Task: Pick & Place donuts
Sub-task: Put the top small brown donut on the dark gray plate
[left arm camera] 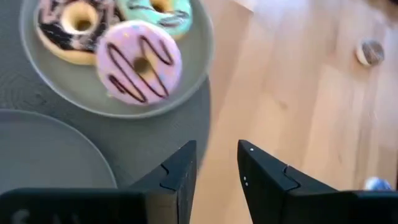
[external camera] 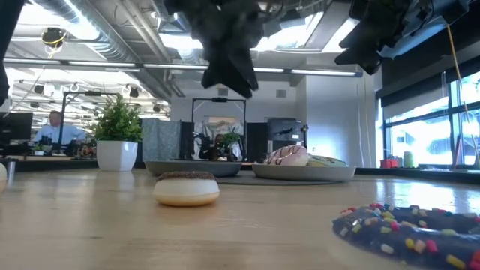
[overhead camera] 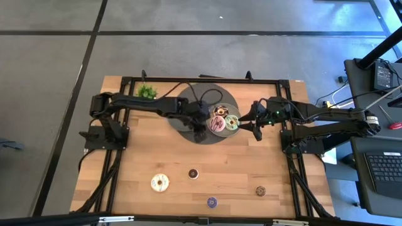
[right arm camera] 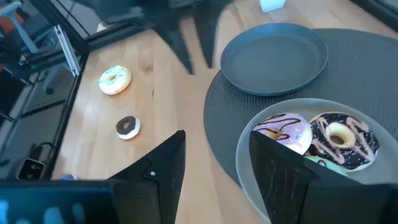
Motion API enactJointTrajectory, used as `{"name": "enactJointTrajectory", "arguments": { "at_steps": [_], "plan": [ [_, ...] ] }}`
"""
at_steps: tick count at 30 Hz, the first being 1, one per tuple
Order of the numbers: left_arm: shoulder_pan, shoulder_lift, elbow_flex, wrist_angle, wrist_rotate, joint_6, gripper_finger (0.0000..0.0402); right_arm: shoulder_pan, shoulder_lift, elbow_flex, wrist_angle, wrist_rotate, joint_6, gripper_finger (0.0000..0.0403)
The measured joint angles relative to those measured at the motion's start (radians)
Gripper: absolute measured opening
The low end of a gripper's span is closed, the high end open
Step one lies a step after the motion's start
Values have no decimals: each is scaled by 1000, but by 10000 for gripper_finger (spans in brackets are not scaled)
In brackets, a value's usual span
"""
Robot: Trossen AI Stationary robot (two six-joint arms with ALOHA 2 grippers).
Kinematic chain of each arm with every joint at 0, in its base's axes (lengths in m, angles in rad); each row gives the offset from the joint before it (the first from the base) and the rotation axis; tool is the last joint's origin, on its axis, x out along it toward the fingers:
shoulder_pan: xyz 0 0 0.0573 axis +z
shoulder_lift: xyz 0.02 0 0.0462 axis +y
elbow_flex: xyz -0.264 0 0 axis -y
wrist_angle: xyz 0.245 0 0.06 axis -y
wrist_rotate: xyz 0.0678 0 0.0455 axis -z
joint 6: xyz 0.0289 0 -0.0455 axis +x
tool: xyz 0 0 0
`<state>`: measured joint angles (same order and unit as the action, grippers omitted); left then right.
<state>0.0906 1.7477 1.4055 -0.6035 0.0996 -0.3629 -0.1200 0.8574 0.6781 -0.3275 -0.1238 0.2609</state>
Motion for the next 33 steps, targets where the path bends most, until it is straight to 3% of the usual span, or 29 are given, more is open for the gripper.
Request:
{"name": "enactJointTrajectory", "arguments": {
  "at_steps": [8, 13, 21, 33],
  "plan": [
    [-174, 31, -1, -144, -10, 215, 109, 0, 0, 0, -12, 1, -84, 179],
    [-286, 96, -2, -100, -11, 288, 103, 0, 0, 0, -13, 1, -127, 179],
    [-383, 212, -1, -64, -27, 190, 104, 0, 0, 0, -17, 1, -165, 179],
    [-399, 282, -1, -46, -33, -4, 100, 0, 0, 0, -56, 0, -165, 179]
  ]
}}
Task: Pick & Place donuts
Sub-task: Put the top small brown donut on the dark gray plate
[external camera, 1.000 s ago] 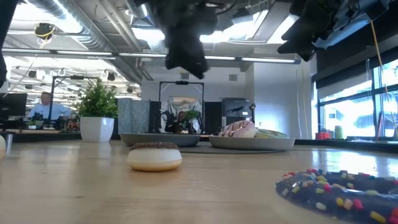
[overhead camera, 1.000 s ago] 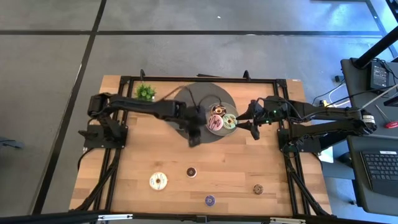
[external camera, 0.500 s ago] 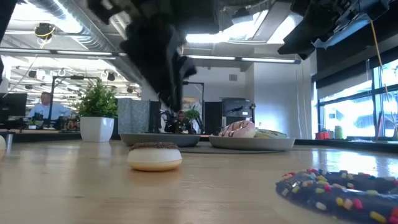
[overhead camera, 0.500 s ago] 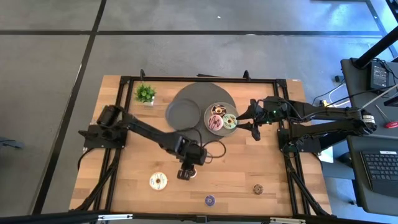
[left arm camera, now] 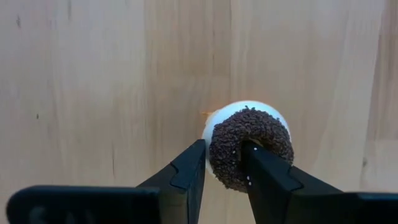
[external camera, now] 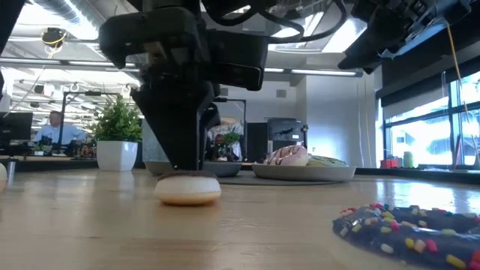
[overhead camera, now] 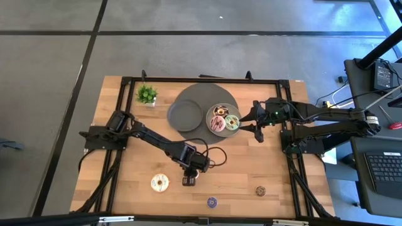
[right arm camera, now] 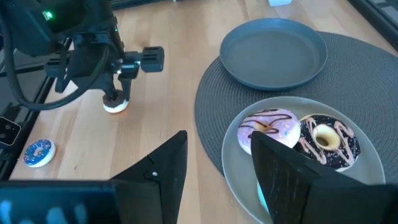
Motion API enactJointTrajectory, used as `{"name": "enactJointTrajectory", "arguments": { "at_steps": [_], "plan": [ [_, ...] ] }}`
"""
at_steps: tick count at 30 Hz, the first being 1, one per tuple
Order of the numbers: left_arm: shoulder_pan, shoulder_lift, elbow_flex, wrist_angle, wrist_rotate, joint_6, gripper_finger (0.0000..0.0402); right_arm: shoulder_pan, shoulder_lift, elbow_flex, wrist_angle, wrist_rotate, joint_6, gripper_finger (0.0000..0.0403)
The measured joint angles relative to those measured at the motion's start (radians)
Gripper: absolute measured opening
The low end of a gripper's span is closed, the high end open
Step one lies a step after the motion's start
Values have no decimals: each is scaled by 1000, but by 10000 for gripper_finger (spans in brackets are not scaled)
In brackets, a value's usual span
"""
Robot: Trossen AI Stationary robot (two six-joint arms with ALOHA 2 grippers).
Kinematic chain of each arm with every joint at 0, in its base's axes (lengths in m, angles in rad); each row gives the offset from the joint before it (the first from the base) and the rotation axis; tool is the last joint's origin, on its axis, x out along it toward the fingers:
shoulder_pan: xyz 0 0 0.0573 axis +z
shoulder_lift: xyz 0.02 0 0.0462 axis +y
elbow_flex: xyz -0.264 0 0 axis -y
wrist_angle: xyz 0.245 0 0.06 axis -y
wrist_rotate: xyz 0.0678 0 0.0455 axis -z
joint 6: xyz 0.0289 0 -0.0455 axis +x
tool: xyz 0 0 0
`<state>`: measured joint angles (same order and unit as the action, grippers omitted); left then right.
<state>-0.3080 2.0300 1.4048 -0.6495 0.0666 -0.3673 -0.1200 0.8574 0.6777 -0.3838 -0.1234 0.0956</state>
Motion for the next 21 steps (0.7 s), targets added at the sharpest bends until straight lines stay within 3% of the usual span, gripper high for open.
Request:
{"name": "enactJointTrajectory", "arguments": {
  "at_steps": [9, 17, 21],
  "plan": [
    [1, 0, 0, 10, 0, -10, 99, 0, 0, 0, -6, 0, 0, 179],
    [6, -4, 0, 2, 23, 10, 52, 0, 0, 0, -5, 0, 6, 179],
    [22, -39, 0, -78, 34, -26, 30, 0, 0, 0, -4, 0, 7, 179]
  ]
}}
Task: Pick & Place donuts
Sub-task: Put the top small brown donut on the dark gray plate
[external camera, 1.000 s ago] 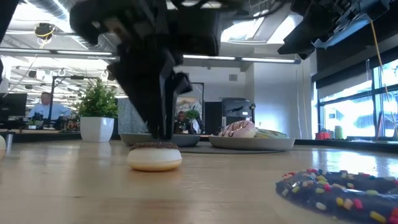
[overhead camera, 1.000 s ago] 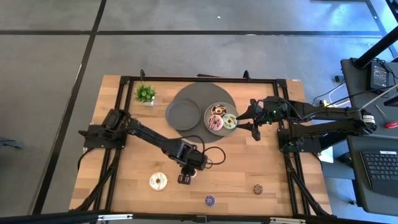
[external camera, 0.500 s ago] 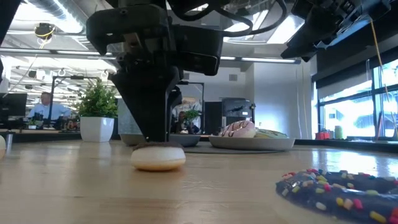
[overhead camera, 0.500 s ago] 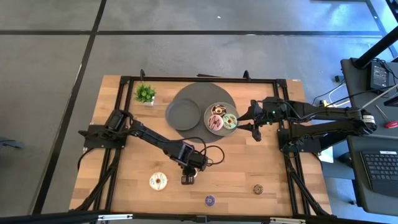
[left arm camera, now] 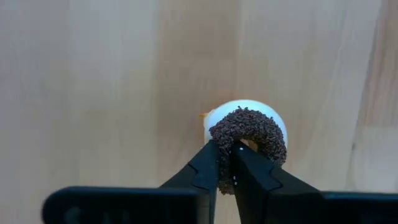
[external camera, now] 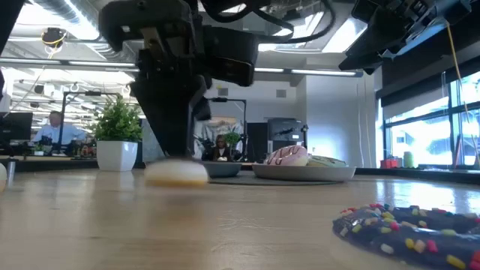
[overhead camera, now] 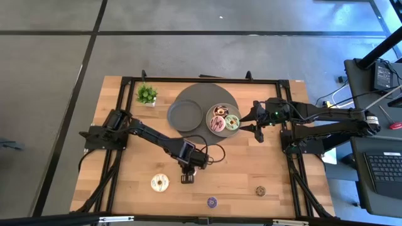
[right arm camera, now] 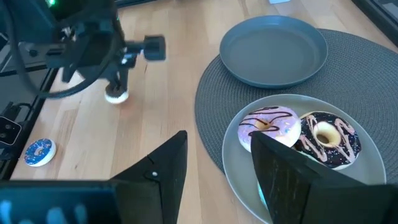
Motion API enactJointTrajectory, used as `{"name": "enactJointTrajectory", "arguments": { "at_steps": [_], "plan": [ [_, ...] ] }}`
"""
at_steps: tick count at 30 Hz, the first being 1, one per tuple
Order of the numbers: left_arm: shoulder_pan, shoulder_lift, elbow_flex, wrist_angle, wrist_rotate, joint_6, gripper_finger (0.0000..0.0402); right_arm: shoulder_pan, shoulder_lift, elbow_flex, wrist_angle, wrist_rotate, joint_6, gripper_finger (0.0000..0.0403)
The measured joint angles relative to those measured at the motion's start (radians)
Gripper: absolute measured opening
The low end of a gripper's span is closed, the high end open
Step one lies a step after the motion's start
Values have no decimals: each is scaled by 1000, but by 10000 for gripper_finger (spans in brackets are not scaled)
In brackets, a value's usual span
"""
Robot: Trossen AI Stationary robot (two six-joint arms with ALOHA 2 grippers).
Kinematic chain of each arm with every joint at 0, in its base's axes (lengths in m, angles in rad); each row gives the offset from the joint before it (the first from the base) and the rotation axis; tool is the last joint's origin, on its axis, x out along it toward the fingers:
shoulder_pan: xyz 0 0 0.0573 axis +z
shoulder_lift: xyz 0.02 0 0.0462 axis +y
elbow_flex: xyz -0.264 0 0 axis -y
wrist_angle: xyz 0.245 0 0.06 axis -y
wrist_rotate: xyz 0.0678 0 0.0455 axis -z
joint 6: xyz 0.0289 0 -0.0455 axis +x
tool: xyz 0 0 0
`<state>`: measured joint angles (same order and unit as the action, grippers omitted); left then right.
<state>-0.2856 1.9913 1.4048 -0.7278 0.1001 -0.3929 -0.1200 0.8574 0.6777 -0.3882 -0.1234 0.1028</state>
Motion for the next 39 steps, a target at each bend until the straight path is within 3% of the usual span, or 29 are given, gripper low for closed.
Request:
{"name": "enactJointTrajectory", "arguments": {
  "at_steps": [8, 13, 17, 25, 39],
  "plan": [
    [122, -150, 0, -163, -86, -12, 17, 0, 0, 0, 3, 0, 51, 179],
    [275, -270, 0, -284, -212, -55, 17, 0, 0, 0, 3, 0, 83, 179],
    [426, -331, 1, -279, -264, -69, 16, 0, 0, 0, 11, 1, 103, 179],
    [640, -253, 0, -262, -255, -120, 26, 0, 0, 0, 29, 2, 138, 179],
    [675, -86, 0, -210, -241, -119, 28, 0, 0, 0, 25, 64, 184, 179]
  ]
}}
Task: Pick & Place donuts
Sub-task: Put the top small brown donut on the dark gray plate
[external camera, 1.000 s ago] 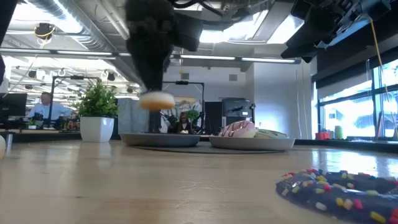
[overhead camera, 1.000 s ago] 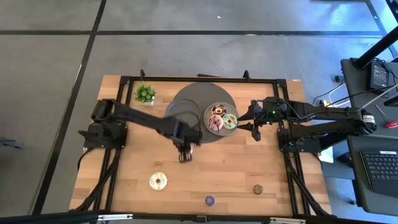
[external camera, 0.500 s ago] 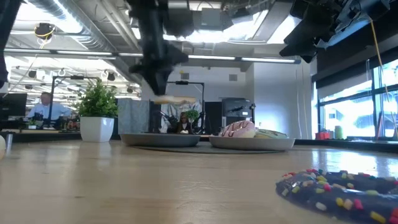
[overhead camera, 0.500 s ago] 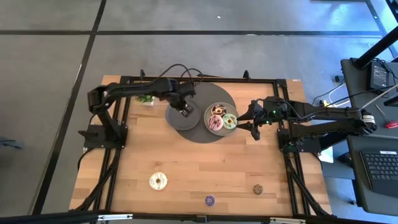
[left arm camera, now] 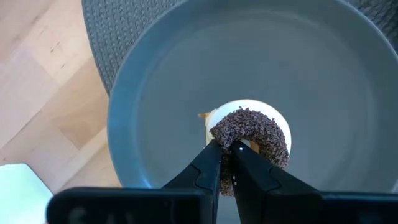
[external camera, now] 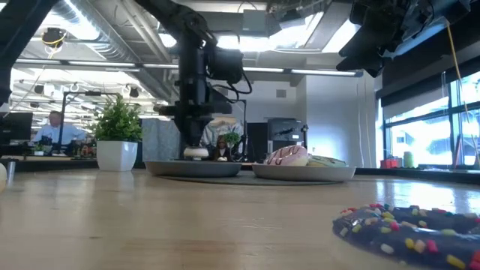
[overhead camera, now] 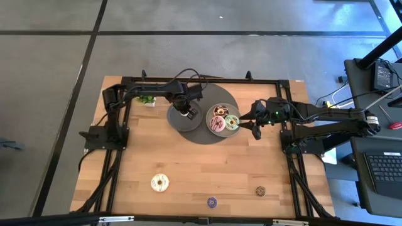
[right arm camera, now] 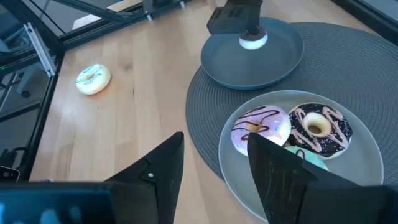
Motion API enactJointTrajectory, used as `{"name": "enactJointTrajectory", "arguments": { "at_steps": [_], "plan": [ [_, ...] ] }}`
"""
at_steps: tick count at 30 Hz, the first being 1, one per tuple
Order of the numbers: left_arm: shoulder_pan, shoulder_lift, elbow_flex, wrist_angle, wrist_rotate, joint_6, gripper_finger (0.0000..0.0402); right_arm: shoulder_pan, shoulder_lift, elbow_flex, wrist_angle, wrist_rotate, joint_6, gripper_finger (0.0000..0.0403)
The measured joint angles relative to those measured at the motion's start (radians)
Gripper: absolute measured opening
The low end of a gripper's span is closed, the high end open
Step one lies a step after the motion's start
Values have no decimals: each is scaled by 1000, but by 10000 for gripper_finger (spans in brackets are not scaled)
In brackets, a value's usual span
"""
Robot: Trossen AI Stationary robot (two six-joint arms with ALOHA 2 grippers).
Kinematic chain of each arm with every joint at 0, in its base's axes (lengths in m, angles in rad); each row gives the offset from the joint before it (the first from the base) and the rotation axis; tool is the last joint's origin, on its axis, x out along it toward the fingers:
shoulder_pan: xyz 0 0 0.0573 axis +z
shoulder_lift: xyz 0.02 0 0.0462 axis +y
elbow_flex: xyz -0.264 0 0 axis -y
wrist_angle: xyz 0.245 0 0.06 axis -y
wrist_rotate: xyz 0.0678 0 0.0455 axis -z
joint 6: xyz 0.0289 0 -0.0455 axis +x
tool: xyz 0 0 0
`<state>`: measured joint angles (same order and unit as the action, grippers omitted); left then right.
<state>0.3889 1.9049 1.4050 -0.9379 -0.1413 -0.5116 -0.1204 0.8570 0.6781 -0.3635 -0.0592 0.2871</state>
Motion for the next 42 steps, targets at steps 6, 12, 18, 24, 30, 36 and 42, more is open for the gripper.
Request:
{"name": "enactJointTrajectory", "arguments": {
  "at_steps": [6, 12, 18, 24, 30, 36, 42],
  "plan": [
    [0, 33, 0, -7, 8, -2, 25, 0, 0, 0, 0, 0, -1, 179],
    [-6, 71, 0, -5, 3, -1, 28, 0, 0, 0, 0, 0, -3, 179],
    [-6, 83, 0, -5, -5, 1, 33, 0, 0, 0, -1, 0, -5, 179],
    [-5, 79, 0, -9, -81, -15, 34, 0, 0, 0, 0, 15, -6, 179],
    [-6, 79, 0, -9, -66, -18, 38, 0, 0, 0, -1, 18, -7, 179],
    [-6, 79, 0, -9, -74, -28, 62, 0, 0, 0, -1, 18, -7, 179],
    [-6, 79, 0, -9, -74, -28, 105, 0, 0, 0, -1, 18, -6, 179]
  ]
}}
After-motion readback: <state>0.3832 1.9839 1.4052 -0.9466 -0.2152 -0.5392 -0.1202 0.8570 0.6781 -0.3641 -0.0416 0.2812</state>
